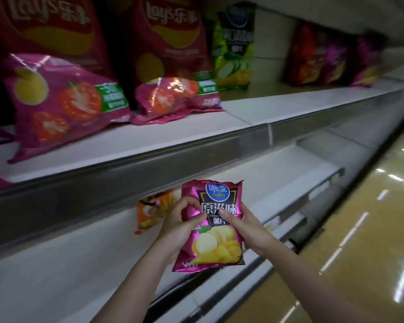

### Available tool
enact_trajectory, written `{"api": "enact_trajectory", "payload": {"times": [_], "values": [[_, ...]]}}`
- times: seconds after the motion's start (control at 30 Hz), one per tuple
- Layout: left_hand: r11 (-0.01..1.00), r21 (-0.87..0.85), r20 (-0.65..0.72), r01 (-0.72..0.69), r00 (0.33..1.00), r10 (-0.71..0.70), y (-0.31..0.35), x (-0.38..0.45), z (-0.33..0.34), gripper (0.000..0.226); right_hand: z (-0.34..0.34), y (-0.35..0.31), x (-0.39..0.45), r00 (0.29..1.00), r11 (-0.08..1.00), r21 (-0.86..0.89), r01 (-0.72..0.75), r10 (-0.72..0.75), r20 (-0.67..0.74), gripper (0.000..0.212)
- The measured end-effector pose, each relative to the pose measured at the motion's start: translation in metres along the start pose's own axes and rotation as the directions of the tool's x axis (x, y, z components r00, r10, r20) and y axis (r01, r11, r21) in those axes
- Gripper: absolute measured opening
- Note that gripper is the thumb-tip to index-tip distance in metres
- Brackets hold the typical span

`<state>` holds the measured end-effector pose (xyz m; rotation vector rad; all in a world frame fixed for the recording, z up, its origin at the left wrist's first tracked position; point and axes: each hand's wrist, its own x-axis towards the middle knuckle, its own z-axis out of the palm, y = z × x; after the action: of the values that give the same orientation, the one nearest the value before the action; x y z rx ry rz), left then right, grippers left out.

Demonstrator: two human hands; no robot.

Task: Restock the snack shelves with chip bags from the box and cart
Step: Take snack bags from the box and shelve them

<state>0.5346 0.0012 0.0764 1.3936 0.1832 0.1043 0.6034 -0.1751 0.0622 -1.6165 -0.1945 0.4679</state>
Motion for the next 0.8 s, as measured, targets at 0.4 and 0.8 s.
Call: {"api": "enact_trajectory", "payload": {"times": [0.4,0.8], "values": [[1.000,-0.006,0.256,-0.013,0.967,0.014,0.004,0.023,0.141,0.067,-0.149,-0.036,-0.060,0.987,0.992,0.016,0.126,-0.123,-0.100,0.093],[0.912,0.253,0.280,-0.322,0.927,0.250,0.058,0.086,0.380,0.065,-0.376,-0.114,-0.057,0.935,0.944,0.023,0.330,-0.323,-0.143,0.104]]}}
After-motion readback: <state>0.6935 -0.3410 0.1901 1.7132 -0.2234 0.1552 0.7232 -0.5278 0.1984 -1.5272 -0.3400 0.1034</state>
